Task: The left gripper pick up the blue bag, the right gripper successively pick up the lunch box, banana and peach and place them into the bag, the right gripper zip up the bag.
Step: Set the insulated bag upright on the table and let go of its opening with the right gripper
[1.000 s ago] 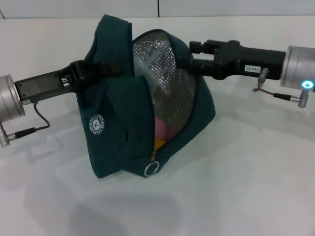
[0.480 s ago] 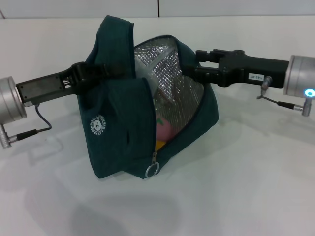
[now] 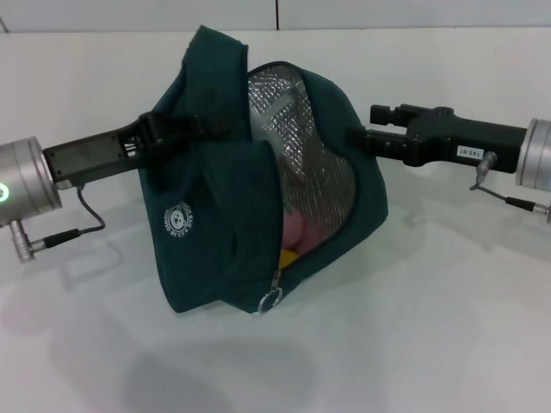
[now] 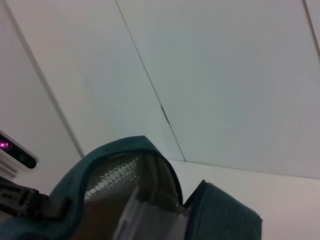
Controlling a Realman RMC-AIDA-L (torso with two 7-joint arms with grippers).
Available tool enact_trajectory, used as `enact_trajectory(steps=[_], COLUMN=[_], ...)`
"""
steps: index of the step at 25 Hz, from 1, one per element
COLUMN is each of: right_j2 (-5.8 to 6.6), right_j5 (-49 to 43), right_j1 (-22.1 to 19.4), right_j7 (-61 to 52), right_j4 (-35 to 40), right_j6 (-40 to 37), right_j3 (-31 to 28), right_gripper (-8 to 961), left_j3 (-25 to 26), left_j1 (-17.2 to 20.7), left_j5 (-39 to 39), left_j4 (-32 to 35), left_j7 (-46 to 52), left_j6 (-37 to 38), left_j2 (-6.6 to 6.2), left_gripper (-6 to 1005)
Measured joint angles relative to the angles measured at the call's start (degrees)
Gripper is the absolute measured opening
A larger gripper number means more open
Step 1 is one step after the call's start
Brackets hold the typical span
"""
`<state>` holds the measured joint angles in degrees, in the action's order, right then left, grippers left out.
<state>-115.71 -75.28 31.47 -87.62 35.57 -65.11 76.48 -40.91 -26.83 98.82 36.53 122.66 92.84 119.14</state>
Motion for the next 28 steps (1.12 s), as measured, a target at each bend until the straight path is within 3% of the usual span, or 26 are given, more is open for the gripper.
enact_trajectory(steps=[8, 28], right_j2=[-0.23, -0.5], right_j5=[1.6, 6.7], right_j1=[-0.2, 4.6], right_j7=[-0.1, -1.6], right_j4=[-0.4, -9.0], right_j6=[-3.1, -3.8], right_j3=[0.0, 2.4], right_gripper=[624, 580], left_j3=[0.0, 0.0], left_j1=[-1.1, -1.1], left_j5=[0.0, 0.0], left_j4=[-2.0, -2.0], left_j7=[-0.7, -0.7], left_j6=[0.0, 0.1], left_j2=[0.04, 0.04], left_gripper=[30, 30])
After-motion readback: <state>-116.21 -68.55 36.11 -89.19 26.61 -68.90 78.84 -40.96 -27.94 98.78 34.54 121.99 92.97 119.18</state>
